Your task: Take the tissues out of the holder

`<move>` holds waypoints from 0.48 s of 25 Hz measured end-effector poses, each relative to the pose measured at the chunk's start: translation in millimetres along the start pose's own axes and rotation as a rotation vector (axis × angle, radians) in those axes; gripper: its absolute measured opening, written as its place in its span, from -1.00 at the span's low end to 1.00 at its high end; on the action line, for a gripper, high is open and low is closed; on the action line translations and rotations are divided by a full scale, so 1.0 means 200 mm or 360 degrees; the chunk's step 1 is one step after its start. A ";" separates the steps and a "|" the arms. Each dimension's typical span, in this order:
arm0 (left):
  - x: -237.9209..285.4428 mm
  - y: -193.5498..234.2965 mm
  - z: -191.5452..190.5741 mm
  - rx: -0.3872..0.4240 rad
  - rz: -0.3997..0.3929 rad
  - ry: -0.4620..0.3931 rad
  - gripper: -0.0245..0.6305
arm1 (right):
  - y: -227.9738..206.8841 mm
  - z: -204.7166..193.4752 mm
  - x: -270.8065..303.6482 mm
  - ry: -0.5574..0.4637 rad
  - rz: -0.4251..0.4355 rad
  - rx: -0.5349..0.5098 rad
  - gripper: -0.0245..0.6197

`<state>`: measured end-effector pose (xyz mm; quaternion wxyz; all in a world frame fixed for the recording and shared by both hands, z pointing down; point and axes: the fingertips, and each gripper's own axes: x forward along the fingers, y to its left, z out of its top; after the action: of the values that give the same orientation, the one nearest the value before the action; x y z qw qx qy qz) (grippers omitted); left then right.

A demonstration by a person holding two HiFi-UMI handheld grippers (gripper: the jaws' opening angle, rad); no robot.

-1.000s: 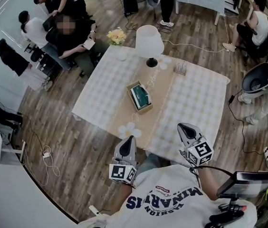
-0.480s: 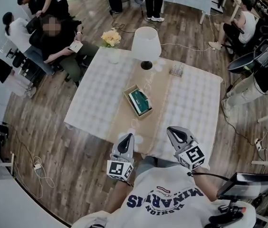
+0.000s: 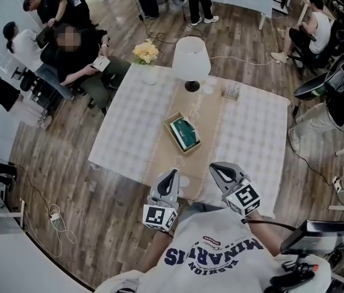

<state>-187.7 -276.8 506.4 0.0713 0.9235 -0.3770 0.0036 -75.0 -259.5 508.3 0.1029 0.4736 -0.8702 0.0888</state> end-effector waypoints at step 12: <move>-0.04 -0.01 0.06 -0.0009 0.0077 -0.0031 -0.92 | -0.17 -0.10 0.35 0.0288 0.0151 -0.0134 -0.64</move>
<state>-192.9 -272.3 493.0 0.0702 0.9138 -0.3999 -0.0049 -81.8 -328.3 548.6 0.1963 0.4173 -0.8817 0.0994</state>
